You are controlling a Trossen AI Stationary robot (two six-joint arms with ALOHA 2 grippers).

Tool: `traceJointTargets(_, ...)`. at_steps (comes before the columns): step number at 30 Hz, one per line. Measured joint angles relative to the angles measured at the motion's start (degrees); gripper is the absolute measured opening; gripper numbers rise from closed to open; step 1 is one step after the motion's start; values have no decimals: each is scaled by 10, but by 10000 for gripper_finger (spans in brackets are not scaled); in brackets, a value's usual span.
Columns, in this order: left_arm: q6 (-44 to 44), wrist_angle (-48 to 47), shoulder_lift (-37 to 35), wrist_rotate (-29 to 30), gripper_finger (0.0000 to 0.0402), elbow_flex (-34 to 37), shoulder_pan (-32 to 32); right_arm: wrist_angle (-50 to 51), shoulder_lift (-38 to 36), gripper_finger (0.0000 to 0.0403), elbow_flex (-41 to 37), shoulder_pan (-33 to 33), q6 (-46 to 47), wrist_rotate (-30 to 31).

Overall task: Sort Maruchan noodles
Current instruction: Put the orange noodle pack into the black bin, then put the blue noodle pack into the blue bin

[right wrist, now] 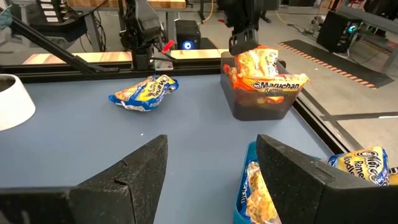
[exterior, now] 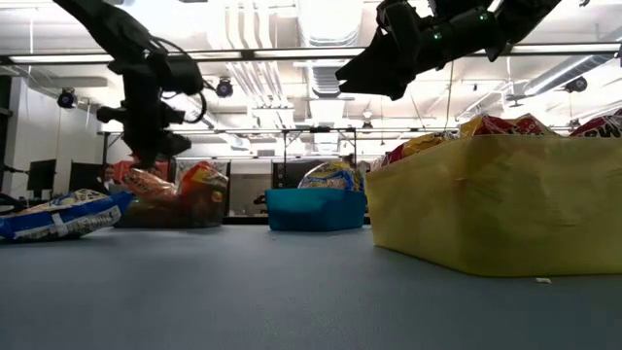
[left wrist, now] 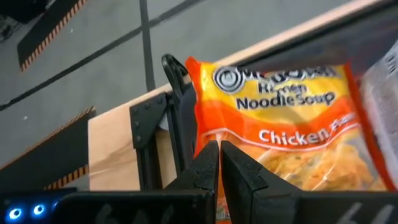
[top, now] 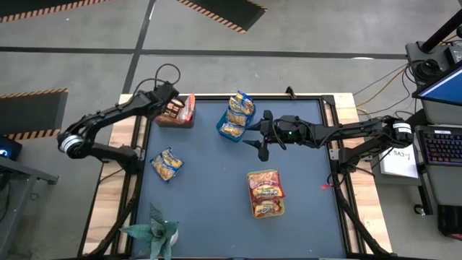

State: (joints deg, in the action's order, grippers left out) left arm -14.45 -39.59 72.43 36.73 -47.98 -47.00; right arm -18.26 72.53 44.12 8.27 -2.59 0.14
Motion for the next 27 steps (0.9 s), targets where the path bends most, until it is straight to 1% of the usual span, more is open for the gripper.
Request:
traceJointTargets(5,-23,-24,45,-5,0,0,0,0,0,235,0,0,3,0)
traceJointTargets(9,-31,-26,81,-30,0,0,0,0,0,235,0,0,3,0)
traceJointTargets(11,-31,-26,97,-32,0,0,0,0,0,235,0,0,4,0)
traceJointTargets(15,-34,-32,112,-32,0,0,0,0,0,235,0,0,5,0)
traceJointTargets(20,-34,-39,95,-38,0,0,0,0,0,235,-1,0,5,0)
traceJointTargets(27,-12,-41,21,-36,0,0,5,0,0,235,-1,0,7,0)
